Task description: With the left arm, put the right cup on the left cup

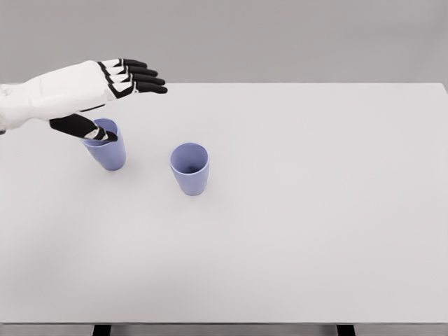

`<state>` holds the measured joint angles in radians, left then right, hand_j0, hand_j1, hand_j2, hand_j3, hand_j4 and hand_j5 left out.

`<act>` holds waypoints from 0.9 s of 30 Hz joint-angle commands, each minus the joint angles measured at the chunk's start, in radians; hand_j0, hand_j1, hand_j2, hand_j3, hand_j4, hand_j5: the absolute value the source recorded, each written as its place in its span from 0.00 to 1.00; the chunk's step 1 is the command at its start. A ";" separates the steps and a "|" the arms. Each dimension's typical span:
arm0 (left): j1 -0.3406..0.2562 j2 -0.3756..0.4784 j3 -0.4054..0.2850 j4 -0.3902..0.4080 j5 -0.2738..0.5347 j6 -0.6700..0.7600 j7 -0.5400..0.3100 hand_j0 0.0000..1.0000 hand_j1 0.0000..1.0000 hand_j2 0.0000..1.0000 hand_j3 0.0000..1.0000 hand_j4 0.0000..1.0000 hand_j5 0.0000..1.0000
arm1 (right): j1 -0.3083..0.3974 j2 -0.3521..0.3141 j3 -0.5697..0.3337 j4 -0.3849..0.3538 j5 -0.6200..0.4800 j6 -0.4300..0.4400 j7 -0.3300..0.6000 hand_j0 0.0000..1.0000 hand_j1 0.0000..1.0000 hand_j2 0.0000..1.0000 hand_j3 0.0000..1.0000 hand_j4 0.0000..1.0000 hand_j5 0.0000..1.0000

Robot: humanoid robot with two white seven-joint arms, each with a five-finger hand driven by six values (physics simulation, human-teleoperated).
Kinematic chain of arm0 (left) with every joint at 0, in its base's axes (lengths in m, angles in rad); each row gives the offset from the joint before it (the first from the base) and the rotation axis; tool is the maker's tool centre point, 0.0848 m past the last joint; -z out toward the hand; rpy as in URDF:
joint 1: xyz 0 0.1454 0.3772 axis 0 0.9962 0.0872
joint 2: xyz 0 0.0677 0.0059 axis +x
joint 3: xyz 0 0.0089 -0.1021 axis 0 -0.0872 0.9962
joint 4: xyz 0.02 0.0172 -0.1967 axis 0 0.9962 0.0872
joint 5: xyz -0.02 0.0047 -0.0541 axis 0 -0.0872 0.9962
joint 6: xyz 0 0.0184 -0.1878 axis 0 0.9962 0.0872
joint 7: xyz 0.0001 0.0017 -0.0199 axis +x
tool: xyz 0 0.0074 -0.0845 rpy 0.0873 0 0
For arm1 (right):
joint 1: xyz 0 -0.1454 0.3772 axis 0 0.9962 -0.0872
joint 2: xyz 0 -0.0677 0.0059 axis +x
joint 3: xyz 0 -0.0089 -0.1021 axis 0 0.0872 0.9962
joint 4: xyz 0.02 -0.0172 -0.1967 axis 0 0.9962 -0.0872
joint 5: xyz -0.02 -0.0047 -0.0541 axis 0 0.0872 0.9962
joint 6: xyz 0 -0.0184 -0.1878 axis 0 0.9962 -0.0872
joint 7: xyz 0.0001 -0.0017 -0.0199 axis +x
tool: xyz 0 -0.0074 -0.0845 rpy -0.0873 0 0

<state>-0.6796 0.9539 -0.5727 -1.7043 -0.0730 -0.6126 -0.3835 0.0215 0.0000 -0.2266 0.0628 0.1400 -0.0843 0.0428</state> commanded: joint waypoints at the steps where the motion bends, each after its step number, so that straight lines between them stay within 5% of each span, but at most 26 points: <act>1: 0.002 -0.073 -0.004 -0.005 -0.071 0.002 -0.002 1.00 1.00 1.00 1.00 1.00 1.00 | 0.002 0.000 0.000 0.000 0.000 0.000 0.000 1.00 1.00 1.00 1.00 1.00 1.00; 3: -0.005 -0.124 -0.004 -0.026 -0.151 0.002 -0.011 1.00 1.00 1.00 1.00 1.00 1.00 | 0.002 0.000 0.000 0.000 0.000 0.000 0.000 1.00 1.00 1.00 1.00 1.00 1.00; 6: -0.052 -0.193 0.007 -0.031 -0.148 0.002 -0.224 1.00 1.00 1.00 1.00 1.00 1.00 | 0.000 0.000 0.000 0.000 0.000 0.000 0.000 1.00 1.00 1.00 1.00 1.00 1.00; 10: -0.120 -0.210 0.011 -0.031 -0.039 0.022 -0.227 1.00 1.00 1.00 1.00 1.00 1.00 | 0.000 0.000 0.000 0.000 0.000 0.000 0.000 1.00 1.00 1.00 1.00 1.00 1.00; 13: -0.126 -0.210 0.007 -0.046 0.033 0.166 -0.227 1.00 1.00 1.00 1.00 1.00 1.00 | 0.000 0.000 0.000 0.000 0.000 0.000 0.000 1.00 1.00 1.00 1.00 1.00 1.00; 19: -0.140 -0.149 -0.044 -0.035 0.085 0.178 -0.227 1.00 1.00 1.00 1.00 1.00 1.00 | 0.002 0.000 0.000 0.000 0.000 0.000 0.000 1.00 1.00 1.00 1.00 1.00 1.00; 27: -0.284 -0.095 -0.364 -0.035 0.104 0.177 -0.227 1.00 1.00 1.00 1.00 1.00 1.00 | 0.000 0.000 0.000 0.000 0.000 0.000 0.000 1.00 1.00 1.00 1.00 1.00 1.00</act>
<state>-0.9741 0.8510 -0.8536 -1.7402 0.0196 -0.4382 -0.6111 0.0215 -0.0001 -0.2270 0.0629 0.1397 -0.0844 0.0428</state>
